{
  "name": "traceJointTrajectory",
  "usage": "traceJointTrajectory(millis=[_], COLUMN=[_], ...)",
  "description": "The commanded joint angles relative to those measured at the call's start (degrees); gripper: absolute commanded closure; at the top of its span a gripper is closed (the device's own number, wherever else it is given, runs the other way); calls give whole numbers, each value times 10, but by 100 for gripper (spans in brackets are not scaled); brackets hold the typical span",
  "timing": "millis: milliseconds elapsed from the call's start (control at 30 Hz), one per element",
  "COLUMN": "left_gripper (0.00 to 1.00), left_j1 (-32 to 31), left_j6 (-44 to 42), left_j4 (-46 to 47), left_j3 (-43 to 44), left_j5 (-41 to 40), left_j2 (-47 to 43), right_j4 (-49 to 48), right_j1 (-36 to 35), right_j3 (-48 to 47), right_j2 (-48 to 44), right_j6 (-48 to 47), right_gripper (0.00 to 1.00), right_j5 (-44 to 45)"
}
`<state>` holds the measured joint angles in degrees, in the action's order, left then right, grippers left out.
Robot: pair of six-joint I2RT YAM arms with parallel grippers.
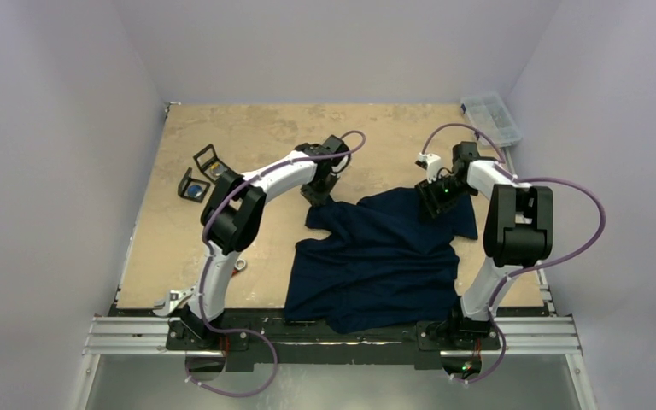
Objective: Remove the brooch from the garment
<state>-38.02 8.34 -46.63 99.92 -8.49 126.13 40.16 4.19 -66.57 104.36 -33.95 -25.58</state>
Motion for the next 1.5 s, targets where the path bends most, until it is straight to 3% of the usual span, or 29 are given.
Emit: traceJointTrajectory(millis=[0, 433, 600, 967, 1133, 1233, 1367, 1467], left_gripper=[100, 100, 100, 100, 100, 100, 65, 56], left_j1=[72, 189, 220, 205, 201, 208, 207, 195], left_j6=[-36, -111, -129, -191, -221, -239, -245, -232], left_j4=[-53, -92, -92, -95, -109, -109, -62, -32], left_j3=[38, 47, -7, -177, -207, -192, -139, -63], left_j5=[-65, -65, -67, 56, 77, 152, 249, 281], left_j2=[9, -7, -48, -150, -170, -195, -243, -221], right_j4=[-44, -109, -114, -2, 43, 67, 107, 122], right_j1=[4, 13, 35, 46, 47, 47, 47, 47], right_j3=[-29, -85, -97, -8, 8, -13, -87, -134], right_j2=[39, 80, 88, 23, -1, -12, -5, 2], right_j6=[7, 81, 98, -21, -69, -89, -93, -86], right_gripper=[44, 41, 42, 48, 48, 45, 42, 40], right_j5=[50, 136, 173, 96, 89, 64, -4, -40])
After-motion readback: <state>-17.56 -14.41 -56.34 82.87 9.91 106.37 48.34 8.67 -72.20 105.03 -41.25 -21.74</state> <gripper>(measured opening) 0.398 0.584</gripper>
